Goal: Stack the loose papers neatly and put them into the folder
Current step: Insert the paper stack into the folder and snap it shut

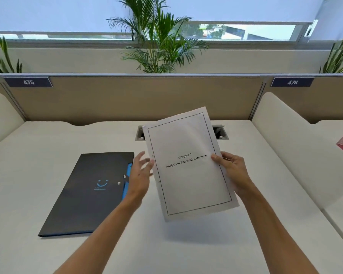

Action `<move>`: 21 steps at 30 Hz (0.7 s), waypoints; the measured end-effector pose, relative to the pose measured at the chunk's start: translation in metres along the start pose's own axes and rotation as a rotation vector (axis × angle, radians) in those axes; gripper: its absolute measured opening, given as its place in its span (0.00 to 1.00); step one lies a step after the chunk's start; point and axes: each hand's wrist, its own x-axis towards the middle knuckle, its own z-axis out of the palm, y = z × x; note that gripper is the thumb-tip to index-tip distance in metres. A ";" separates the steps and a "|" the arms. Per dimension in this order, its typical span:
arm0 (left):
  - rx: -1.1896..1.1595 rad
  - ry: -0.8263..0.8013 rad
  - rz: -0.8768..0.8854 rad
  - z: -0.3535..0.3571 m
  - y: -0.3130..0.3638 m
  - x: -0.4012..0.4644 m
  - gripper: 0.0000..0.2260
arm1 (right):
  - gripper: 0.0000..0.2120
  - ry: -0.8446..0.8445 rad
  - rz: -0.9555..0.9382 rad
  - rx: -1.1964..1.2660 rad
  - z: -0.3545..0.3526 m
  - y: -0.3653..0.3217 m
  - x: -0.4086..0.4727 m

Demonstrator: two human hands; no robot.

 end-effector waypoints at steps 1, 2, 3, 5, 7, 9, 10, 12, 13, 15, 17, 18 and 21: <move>-0.006 -0.035 -0.031 0.004 -0.004 -0.007 0.18 | 0.07 0.016 0.009 0.030 0.002 0.003 0.000; -0.001 -0.057 -0.051 0.008 -0.007 -0.015 0.19 | 0.07 0.035 0.018 0.063 0.005 0.007 -0.001; 0.003 -0.073 -0.058 0.012 -0.008 -0.021 0.20 | 0.06 0.051 0.026 0.092 0.006 0.010 -0.001; 0.002 -0.071 -0.071 0.018 -0.009 -0.030 0.22 | 0.06 0.071 0.055 0.128 0.008 0.018 0.000; -0.007 -0.059 -0.092 0.021 -0.014 -0.034 0.23 | 0.06 0.079 0.068 0.137 0.010 0.023 -0.001; 0.003 -0.056 -0.117 0.021 -0.019 -0.034 0.23 | 0.05 0.109 0.075 0.113 0.011 0.030 0.000; 0.018 -0.053 -0.119 0.020 -0.022 -0.034 0.23 | 0.04 0.138 0.078 0.081 0.011 0.035 0.000; 0.035 -0.041 -0.115 0.019 -0.025 -0.033 0.23 | 0.05 0.184 0.068 -0.037 0.011 0.044 0.000; 0.046 -0.035 -0.113 0.018 -0.027 -0.033 0.23 | 0.06 0.188 0.067 -0.114 0.011 0.049 -0.001; 0.090 -0.035 -0.109 0.015 -0.033 -0.030 0.23 | 0.07 0.174 0.072 -0.249 0.011 0.056 -0.005; 0.145 -0.051 -0.101 0.012 -0.041 -0.025 0.24 | 0.08 0.160 0.079 -0.367 0.014 0.060 -0.009; 0.169 -0.064 -0.099 0.011 -0.044 -0.023 0.24 | 0.08 0.148 0.081 -0.420 0.016 0.061 -0.011; 0.201 -0.086 -0.123 0.006 -0.049 -0.020 0.24 | 0.08 0.105 0.114 -0.458 0.016 0.065 -0.011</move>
